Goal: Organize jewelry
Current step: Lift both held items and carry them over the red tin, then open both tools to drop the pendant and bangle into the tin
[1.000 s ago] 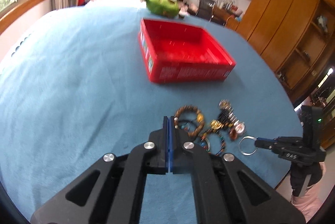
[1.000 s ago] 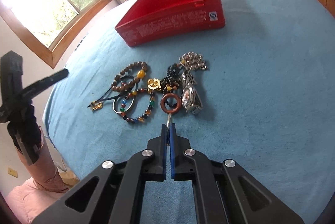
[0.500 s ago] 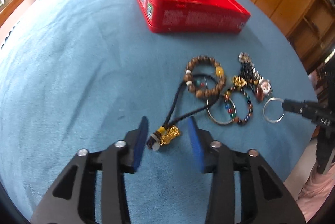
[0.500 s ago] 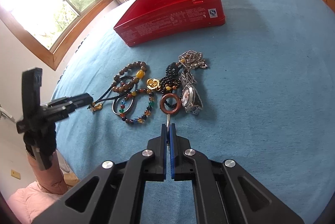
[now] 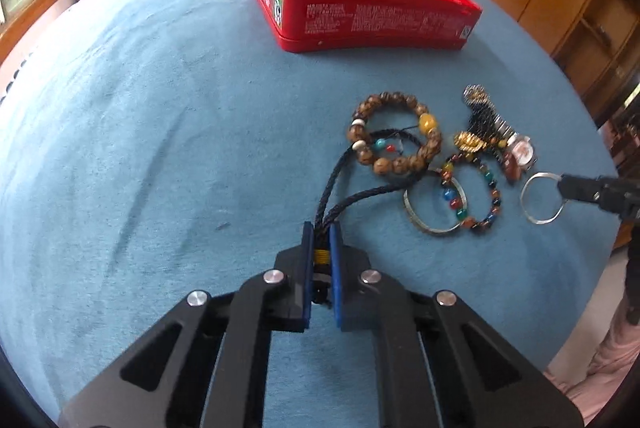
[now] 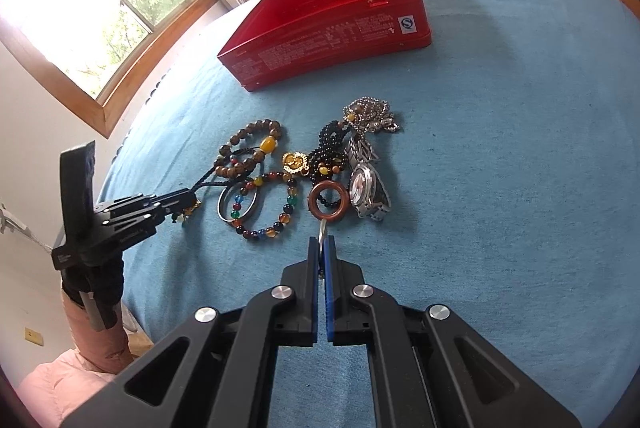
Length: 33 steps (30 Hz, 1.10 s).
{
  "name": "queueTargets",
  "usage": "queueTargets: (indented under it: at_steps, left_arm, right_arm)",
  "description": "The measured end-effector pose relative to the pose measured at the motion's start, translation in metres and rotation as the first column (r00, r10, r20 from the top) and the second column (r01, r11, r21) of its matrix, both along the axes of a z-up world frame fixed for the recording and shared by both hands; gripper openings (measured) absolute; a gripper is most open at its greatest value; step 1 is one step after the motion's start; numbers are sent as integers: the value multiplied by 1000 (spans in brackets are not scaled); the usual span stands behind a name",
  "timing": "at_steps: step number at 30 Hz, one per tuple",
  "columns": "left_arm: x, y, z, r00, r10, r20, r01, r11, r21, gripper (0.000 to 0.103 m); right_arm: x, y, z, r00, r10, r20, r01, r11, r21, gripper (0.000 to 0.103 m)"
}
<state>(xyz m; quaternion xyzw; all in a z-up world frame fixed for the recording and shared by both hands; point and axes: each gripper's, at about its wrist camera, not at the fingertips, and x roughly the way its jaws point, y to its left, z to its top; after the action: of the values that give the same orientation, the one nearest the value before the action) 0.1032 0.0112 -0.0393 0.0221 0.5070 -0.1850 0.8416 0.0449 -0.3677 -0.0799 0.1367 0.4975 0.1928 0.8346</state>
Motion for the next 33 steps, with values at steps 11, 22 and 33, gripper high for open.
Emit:
queueTargets:
  at_steps: [11, 22, 33]
  left_arm:
    - [-20, 2, 77, 986, -10, 164, 26, 995, -99, 5]
    - [25, -25, 112, 978, 10, 208, 17, 991, -129, 6]
    - [119, -62, 128, 972, 68, 225, -42, 992, -116, 6]
  right_arm:
    - [3, 2, 18, 999, 20, 40, -21, 999, 35, 2]
    - [33, 3, 60, 992, 16, 127, -22, 999, 48, 2]
    - [129, -2, 103, 981, -30, 194, 7, 993, 117, 2]
